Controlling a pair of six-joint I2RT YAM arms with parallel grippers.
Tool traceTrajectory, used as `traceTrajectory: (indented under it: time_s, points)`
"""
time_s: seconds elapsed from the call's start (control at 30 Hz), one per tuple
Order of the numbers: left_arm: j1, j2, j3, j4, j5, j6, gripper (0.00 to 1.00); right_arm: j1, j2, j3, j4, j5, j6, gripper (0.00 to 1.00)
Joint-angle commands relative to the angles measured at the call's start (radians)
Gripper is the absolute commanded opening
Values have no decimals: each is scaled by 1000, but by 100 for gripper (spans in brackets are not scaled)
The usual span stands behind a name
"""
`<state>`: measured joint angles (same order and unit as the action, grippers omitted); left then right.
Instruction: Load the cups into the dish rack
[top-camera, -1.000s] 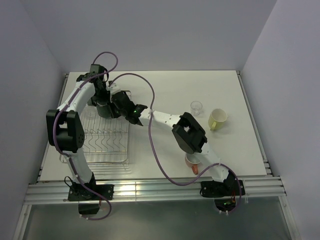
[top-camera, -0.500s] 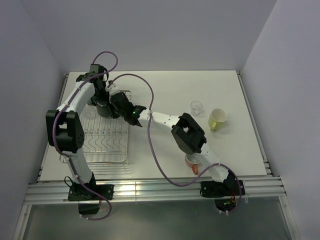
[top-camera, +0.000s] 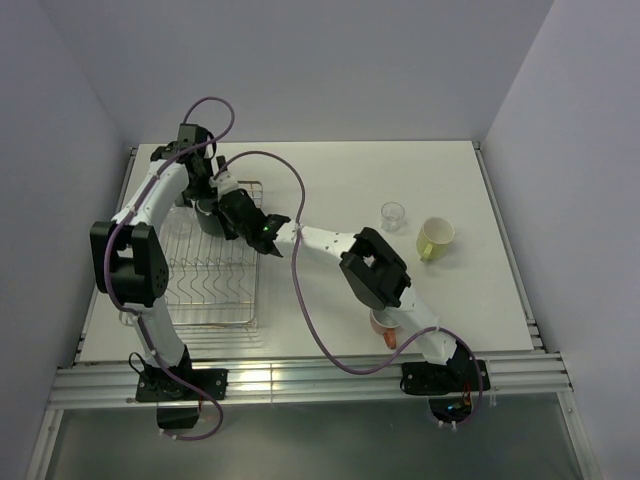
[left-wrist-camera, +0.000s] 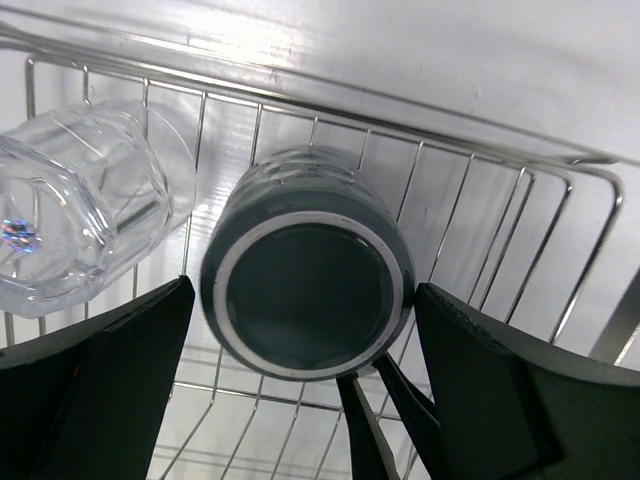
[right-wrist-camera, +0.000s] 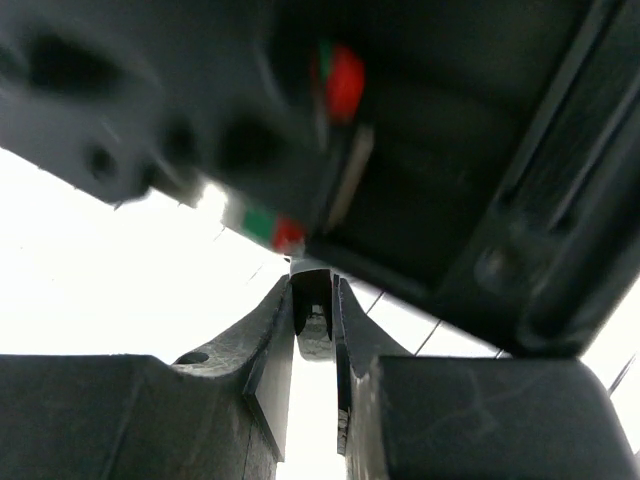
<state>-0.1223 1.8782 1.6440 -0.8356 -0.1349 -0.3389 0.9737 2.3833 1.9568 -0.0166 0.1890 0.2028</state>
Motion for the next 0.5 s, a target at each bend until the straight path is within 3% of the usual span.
traceTrajectory:
  time_s: [0.0, 0.13, 0.33, 0.47]
  points:
    - [-16, -94, 76, -26, 43, -9, 99, -10, 59, 14, -49, 33, 3, 11]
    - [-16, -102, 80, -30, 32, -6, 99, -9, 59, 22, -51, 32, 9, 15]
    - [-16, -120, 96, -36, 20, -11, 99, -3, 57, 30, -49, 27, 15, 31]
    - [-16, -137, 109, -39, 3, -21, 99, 2, 66, 50, -52, 18, 26, 34]
